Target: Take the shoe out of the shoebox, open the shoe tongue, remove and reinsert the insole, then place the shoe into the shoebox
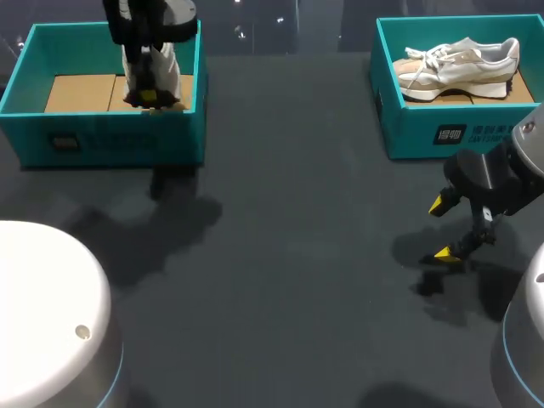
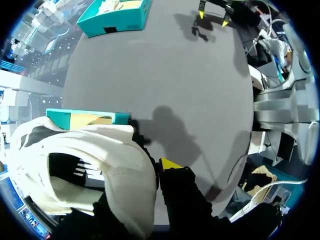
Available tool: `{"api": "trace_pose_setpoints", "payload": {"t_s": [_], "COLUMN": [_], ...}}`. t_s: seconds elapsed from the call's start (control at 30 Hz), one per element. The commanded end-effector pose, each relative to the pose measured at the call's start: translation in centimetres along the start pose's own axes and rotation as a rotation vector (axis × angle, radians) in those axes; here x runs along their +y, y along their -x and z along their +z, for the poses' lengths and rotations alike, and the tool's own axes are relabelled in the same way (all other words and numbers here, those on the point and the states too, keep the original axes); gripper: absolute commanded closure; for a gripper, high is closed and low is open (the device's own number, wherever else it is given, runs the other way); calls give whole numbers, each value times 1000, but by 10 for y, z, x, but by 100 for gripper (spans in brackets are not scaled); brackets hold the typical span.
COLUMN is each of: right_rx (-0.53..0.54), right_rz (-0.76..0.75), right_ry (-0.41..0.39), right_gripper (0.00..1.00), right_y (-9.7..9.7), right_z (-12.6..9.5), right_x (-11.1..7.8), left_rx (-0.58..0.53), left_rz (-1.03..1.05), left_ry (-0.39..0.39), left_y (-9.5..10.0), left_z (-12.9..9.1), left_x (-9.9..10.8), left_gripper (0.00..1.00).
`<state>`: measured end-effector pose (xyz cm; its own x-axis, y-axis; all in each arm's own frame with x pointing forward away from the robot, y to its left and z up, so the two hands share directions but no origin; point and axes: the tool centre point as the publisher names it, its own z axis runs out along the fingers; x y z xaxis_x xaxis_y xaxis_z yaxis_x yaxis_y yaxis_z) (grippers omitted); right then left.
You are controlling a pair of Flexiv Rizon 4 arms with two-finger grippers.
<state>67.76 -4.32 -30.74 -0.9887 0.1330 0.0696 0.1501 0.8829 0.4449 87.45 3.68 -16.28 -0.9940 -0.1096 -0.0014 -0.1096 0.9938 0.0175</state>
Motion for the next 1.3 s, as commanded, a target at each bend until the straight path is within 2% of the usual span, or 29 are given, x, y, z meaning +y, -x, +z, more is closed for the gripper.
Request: {"api": "trace_pose_setpoints", "payload": {"t_s": [0.03,0.2,0.37,0.6,0.73,0.8,0.83,0.9,1.27,1.3], "right_rx": [-3,-3,-3,-3,-3,-3,-3,-3,-3,-3], "right_rz": [1,1,1,1,1,1,1,1,1,1], "right_ry": [-3,-3,-3,-3,-3,-3,-3,-3,-3,-3], "right_gripper": [0,0,0,0,0,0,0,0,0,0], "right_y": [-2,-2,-2,-2,-2,-2,-2,-2,-2,-2], "right_z": [0,0,0,0,0,0,0,0,0,0], "right_x": [0,0,0,0,0,0,0,0,0,0], "left_rx": [36,47,45,68,74,68,43,4,4,0], "left_rz": [0,0,15,150,362,552,663,751,751,800], "left_ry": [-51,-58,-41,-58,-78,-88,-85,-73,-73,-66], "left_y": [44,86,120,146,152,152,153,155,155,156], "left_z": [-2,2,8,15,17,17,17,17,17,17], "left_x": [49,95,129,161,173,181,186,193,193,193], "left_gripper": [100,100,100,100,100,100,100,100,100,100]}}
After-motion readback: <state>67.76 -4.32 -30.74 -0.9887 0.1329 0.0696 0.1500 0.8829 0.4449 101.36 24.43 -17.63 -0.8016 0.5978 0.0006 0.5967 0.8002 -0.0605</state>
